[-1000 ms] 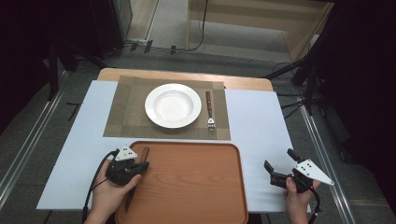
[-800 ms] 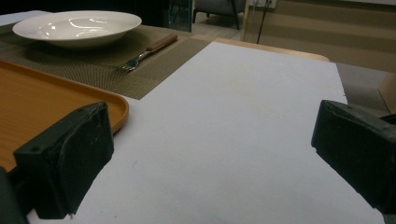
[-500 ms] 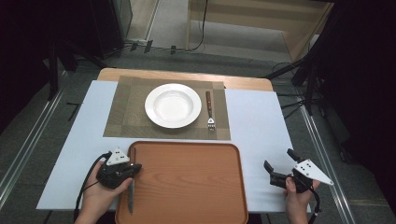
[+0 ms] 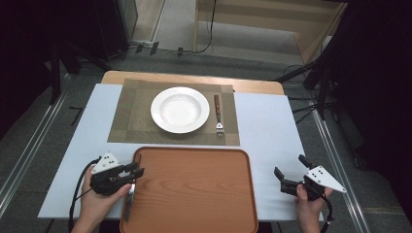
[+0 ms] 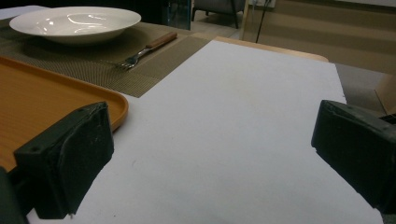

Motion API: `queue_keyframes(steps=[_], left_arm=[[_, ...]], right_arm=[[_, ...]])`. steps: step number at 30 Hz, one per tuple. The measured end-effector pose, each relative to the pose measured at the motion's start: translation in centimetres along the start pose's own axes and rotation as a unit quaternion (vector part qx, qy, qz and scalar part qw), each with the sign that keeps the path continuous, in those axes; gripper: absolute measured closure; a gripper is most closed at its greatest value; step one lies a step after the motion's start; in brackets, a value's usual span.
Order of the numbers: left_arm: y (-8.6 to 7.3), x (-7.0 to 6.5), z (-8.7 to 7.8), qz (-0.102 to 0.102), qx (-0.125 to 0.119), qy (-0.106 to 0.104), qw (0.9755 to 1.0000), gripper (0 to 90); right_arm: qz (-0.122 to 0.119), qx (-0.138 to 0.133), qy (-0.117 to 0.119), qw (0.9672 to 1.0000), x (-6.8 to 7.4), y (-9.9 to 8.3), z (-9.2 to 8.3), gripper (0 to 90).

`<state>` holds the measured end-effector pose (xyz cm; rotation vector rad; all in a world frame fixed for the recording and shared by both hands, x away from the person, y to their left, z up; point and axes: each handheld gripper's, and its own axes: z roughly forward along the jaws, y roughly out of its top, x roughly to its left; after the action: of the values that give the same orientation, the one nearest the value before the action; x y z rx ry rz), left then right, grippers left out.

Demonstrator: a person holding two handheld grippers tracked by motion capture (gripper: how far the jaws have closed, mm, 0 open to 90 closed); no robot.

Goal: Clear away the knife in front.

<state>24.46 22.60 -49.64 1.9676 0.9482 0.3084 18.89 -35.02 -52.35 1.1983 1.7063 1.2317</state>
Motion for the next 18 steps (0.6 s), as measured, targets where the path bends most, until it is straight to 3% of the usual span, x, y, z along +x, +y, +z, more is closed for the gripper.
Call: queue_keyframes(steps=[4, 8, 9, 10, 12, 14, 18], left_arm=[[0.0, 0.8, -0.9, -0.005, -0.03, 0.008, 0.9995, 45.4], [-0.1, 2.0, -1.8, -0.017, -0.055, 0.01, 0.9983, 38.8], [0.0, 2.2, -1.9, -0.02, -0.058, 0.012, 0.9981, 34.5], [0.0, 2.5, -2.2, -0.02, -0.061, 0.015, 0.9978, 24.4], [0.0, 2.9, -2.6, -0.022, -0.073, 0.017, 0.9969, 20.8], [-0.1, 3.3, -2.9, -0.023, -0.083, 0.004, 0.9963, 15.5], [-0.3, 4.0, -3.5, -0.017, -0.097, 0.005, 0.9952, 0.0]], right_arm=[[0.0, 0.001, -0.001, 1.0, 0.0, 0.0, 0.0, 0.0], [0.0, 0.001, -0.002, 1.0, 0.1, 0.0, 0.1, 0.0], [0.001, 0.001, -0.003, 1.0, 0.1, 0.0, 0.0, 0.0], [0.0, 0.001, -0.004, 1.0, 0.1, 0.0, 0.0, 0.0], [0.0, 0.001, -0.004, 1.0, 0.1, 0.0, 0.0, 0.0], [-0.001, 0.001, -0.005, 1.0, 0.1, 0.0, 0.1, 0.0], [-0.002, 0.002, -0.009, 1.0, 0.1, 0.0, 0.1, 0.0]])
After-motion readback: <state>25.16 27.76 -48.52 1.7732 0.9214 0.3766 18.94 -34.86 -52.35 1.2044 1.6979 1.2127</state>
